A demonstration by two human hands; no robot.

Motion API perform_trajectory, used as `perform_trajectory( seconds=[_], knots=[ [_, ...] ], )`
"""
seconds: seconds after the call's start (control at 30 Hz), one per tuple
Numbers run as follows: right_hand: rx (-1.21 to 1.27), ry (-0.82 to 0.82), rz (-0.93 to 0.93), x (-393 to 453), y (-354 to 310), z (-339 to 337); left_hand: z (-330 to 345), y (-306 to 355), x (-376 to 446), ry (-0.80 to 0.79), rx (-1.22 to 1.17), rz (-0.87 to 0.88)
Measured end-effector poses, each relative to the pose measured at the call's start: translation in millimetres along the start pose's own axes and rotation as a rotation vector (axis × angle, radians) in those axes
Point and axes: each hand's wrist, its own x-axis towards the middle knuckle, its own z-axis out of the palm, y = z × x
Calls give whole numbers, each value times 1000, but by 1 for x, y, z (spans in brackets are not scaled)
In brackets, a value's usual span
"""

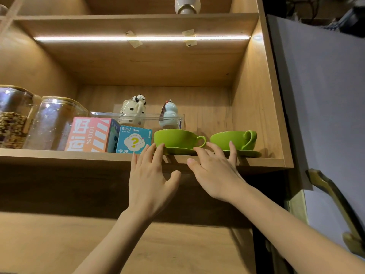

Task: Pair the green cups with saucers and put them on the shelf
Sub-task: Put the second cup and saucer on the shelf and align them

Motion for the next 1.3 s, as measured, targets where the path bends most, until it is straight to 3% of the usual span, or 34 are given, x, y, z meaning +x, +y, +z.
perform_trajectory(
  seconds=[0.67,0.9,1.07,1.17,1.3],
  knots=[
    [-27,19,9,8,-2,-1,15,2,-17,-27,2,56],
    [-326,298,-90,-29,19,-10,2,35,-17,83,-191,130],
    [-61,467,-20,-61,57,-28,-2,78,-4,-89,-357,160],
    [141,333,136,-66,80,-40,6,91,11,-262,-189,153],
    [105,67,181,-63,92,-45,21,89,17,-310,104,217]
  ],
)
